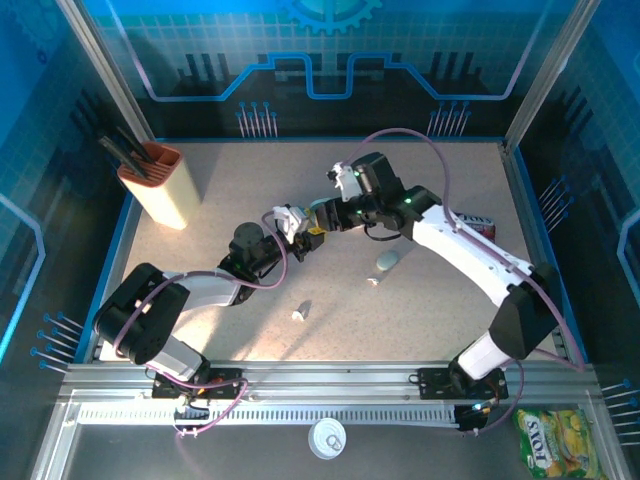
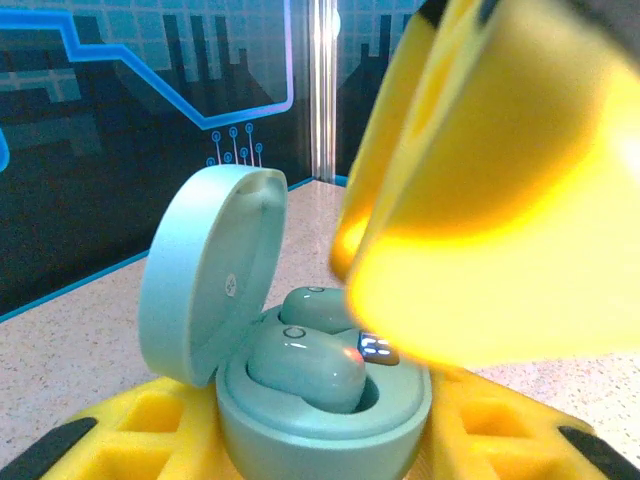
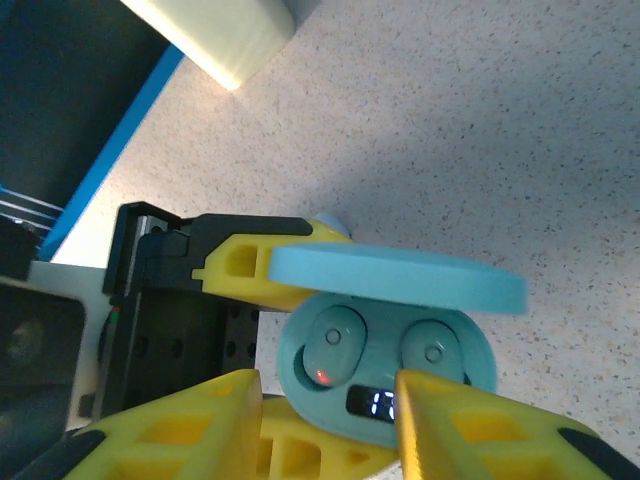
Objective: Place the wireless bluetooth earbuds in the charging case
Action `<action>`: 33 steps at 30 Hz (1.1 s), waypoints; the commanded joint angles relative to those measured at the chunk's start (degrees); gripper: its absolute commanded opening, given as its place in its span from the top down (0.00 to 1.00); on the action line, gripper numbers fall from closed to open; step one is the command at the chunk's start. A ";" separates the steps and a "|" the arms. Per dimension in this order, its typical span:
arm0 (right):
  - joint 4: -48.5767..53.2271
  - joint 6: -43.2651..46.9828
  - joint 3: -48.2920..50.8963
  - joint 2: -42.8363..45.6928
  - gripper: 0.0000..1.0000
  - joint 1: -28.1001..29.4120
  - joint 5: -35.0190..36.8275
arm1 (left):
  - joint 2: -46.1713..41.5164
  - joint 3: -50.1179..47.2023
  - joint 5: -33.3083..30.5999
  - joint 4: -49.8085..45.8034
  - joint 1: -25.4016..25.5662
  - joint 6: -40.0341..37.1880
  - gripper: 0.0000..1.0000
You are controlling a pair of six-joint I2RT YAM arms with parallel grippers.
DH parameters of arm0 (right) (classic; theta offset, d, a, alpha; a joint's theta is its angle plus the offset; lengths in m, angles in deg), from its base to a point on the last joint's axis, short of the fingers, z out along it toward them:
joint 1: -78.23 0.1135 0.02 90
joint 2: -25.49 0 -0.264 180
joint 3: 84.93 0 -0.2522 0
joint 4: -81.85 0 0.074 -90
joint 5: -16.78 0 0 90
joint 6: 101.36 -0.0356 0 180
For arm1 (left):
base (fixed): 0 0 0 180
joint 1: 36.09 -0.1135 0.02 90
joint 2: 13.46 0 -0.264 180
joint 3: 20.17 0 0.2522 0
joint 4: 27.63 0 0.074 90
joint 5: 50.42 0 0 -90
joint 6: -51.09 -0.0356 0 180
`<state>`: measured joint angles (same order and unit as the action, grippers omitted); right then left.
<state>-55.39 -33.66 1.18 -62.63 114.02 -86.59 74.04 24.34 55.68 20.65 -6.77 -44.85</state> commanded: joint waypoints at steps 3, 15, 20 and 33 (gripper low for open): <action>-3.20 -1.68 2.29 4.24 0.64 -2.22 -2.74 | 0.74 -0.33 1.03 2.38 0.31 0.12 0.62; -0.91 -0.41 -4.12 -0.53 0.78 -3.26 -3.61 | -1.54 -0.75 4.89 -3.05 0.35 -7.42 0.62; 1.27 0.41 -7.41 -4.62 0.79 -3.27 -3.82 | -2.28 -0.84 5.80 -3.60 0.34 -7.60 0.62; -1.54 -4.75 -0.91 1.16 0.71 -5.03 -3.92 | -2.57 1.66 2.01 -0.62 0.27 3.98 0.62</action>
<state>-55.24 -35.35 -1.49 -65.03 110.70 -89.45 72.77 24.23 57.60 16.80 -6.77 -44.69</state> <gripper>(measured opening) 0.274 0.381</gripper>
